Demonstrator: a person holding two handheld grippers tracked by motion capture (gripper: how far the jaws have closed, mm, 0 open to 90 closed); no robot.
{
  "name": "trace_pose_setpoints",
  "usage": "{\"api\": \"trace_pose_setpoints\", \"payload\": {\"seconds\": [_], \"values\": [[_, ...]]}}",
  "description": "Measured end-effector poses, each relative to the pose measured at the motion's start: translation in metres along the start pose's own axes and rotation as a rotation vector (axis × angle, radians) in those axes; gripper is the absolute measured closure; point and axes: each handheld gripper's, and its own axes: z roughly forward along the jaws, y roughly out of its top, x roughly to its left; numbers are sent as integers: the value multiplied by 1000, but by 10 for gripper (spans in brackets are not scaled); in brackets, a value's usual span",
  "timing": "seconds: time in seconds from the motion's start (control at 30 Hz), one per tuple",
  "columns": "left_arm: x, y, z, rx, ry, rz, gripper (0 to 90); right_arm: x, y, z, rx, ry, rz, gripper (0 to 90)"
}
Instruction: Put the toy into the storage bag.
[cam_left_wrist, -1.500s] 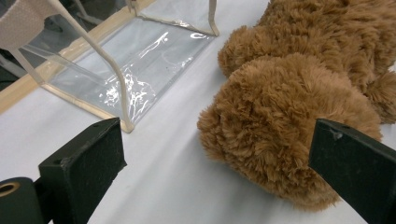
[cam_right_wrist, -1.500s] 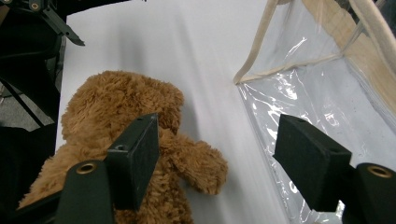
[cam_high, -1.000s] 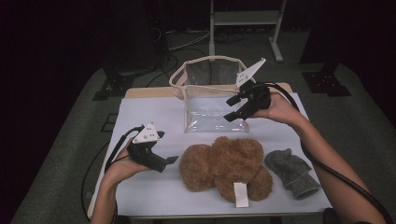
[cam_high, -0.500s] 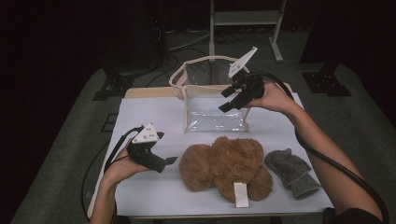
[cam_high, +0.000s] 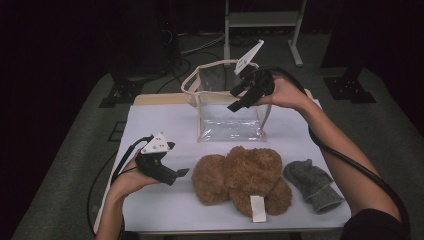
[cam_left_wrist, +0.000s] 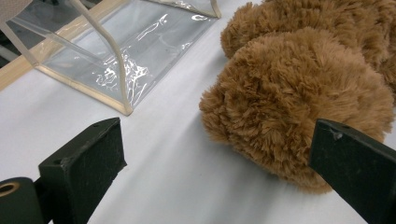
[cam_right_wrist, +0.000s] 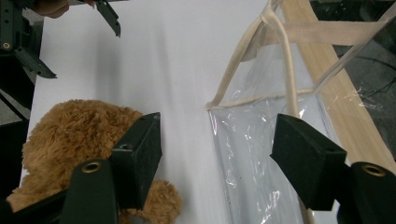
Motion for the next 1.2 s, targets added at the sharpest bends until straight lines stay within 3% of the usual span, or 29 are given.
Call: {"api": "trace_pose_setpoints", "payload": {"seconds": [0.23,0.73,1.0,1.2], "values": [[1,-1,-1,-3,2,-9,28,-10,5,2,13,-15,-3,318],[1,-3,-1,10,-4,-5,28,-36,0,16,28,-19,45,340],[2,-4,-1,11,-8,-7,28,-46,-8,26,34,3,66,437],[2,-5,-1,16,-6,-7,28,-49,-10,31,48,14,71,630]]}}
